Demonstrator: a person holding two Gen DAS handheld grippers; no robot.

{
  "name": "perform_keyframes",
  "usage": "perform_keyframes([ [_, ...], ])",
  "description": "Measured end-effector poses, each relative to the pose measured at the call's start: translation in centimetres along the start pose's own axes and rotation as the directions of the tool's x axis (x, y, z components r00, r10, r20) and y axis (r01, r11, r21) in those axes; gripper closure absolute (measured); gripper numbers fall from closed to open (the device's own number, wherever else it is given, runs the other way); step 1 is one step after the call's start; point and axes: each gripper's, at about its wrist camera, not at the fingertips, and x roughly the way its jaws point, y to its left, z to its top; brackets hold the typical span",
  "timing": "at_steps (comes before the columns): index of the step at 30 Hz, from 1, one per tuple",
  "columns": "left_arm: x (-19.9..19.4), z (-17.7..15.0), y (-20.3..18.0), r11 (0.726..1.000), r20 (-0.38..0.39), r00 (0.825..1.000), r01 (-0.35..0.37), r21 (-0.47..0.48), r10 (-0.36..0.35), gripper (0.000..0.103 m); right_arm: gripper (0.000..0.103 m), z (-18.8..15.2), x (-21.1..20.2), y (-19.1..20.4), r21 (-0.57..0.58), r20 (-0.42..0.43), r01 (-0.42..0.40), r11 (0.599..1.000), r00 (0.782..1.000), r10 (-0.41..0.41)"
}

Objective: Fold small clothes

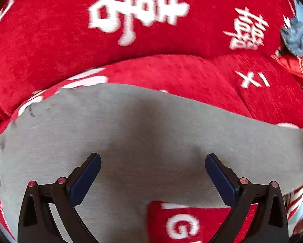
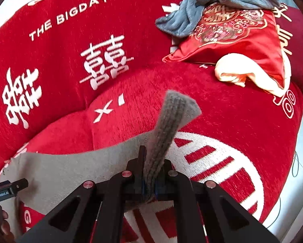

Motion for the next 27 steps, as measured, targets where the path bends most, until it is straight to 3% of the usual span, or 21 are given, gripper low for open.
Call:
perform_keyframes([
  [3, 1.0, -0.2, 2.0, 0.998, -0.055, 0.998, -0.035, -0.045, 0.032, 0.0, 0.097, 0.0, 0.0, 0.7, -0.007, -0.003, 0.011, 1.0, 1.0, -0.011],
  [5, 2.4, -0.6, 2.1, 0.999, -0.12, 0.992, -0.027, -0.019, 0.024, 0.0, 0.097, 0.1, 0.4, 1.2, -0.009, -0.02, 0.004, 1.0, 1.0, -0.005],
  [16, 0.7, -2.4, 5.1, 0.998, -0.045, 0.998, 0.04, -0.051, -0.042, 0.0, 0.097, -0.5, -1.6, 5.5, -0.045, -0.025, -0.067, 0.997, 0.997, 0.066],
  [27, -0.5, -4.6, 11.5, 0.993, -0.007, 0.999, 0.048, -0.107, -0.049, 0.0, 0.097, -1.6, -2.7, 14.9, -0.111, -0.045, -0.183, 0.977, 0.983, 0.18],
])
